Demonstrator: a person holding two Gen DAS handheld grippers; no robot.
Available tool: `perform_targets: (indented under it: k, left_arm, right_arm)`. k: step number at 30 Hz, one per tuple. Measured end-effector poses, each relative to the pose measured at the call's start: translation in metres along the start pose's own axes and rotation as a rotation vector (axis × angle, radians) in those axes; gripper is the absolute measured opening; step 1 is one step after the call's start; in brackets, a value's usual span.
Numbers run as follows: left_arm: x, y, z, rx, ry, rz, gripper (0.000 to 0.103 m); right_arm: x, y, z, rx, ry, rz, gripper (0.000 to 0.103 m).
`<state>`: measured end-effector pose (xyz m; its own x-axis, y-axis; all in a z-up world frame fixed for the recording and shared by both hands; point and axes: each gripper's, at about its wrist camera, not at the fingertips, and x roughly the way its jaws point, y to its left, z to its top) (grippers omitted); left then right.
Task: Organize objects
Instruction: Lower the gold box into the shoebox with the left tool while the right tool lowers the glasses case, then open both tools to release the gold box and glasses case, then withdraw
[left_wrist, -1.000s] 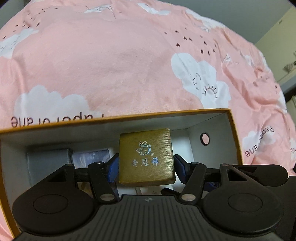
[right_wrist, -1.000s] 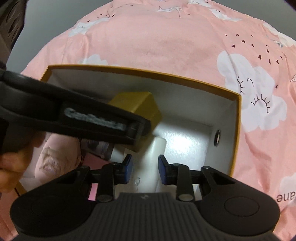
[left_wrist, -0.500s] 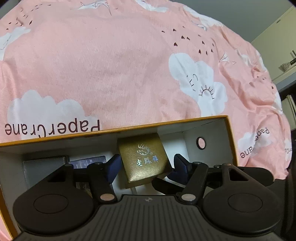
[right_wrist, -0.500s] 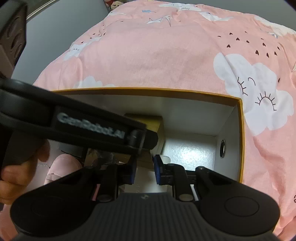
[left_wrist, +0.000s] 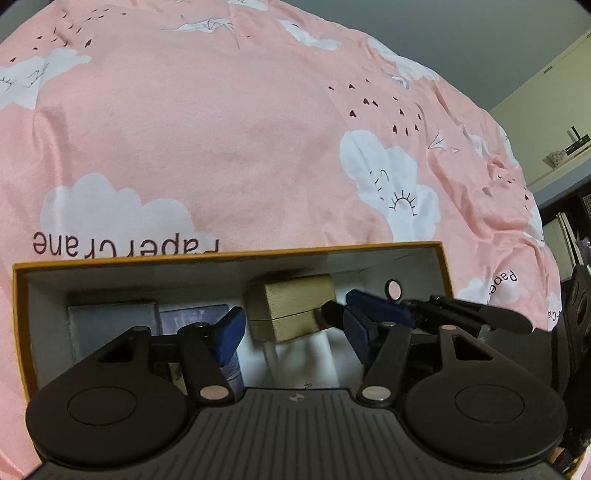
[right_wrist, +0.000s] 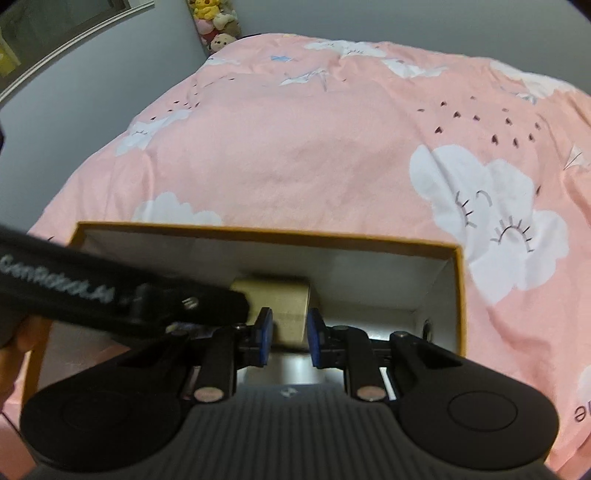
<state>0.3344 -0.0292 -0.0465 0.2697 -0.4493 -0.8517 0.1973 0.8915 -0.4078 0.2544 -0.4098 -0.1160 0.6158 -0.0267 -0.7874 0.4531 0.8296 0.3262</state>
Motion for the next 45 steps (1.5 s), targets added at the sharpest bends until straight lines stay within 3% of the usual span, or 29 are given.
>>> perform_targets:
  k: [5,9,13,18,24,26,27,34,40,45]
  left_arm:
    - [0.004,0.005,-0.003,-0.002,0.006,-0.021,0.052]
    - [0.009,0.006,-0.006,0.001,0.008,-0.025,0.046]
    - [0.014,0.003,-0.012,0.018,0.026,-0.031,0.041]
    - [0.013,-0.001,-0.021,0.033,0.020,-0.024,0.039]
    - [0.005,-0.009,-0.031,0.083,0.028,0.008,0.039]
    - [0.002,-0.012,-0.034,0.098,0.029,0.016,0.039]
    - [0.000,-0.014,-0.036,0.105,0.029,0.019,0.039]
    - [-0.023,-0.021,-0.048,0.137,-0.014,0.041,0.037]
    - [-0.061,-0.037,-0.072,0.185,-0.062,0.037,0.037]
    - [-0.096,-0.043,-0.103,0.150,-0.088,0.028,0.037]
  right_arm:
    - [-0.005,-0.005,-0.008,-0.073,0.019,-0.044,0.022]
    - [0.000,0.002,-0.007,-0.172,0.049,-0.089,0.019]
    - [0.005,0.013,-0.018,-0.373,0.141,-0.195,0.012]
    - [0.016,0.025,-0.042,-0.573,0.264,-0.247,0.009]
    - [0.028,0.029,-0.062,-0.624,0.374,-0.243,0.009]
    - [0.030,0.029,-0.064,-0.594,0.399,-0.204,0.007]
    - [0.030,0.028,-0.064,-0.570,0.408,-0.186,0.000]
    - [0.021,0.019,-0.063,-0.480,0.395,-0.164,0.002]
    - [-0.033,0.019,-0.060,-0.416,0.241,-0.125,0.005]
    - [-0.092,0.026,-0.074,-0.402,0.112,-0.100,0.006]
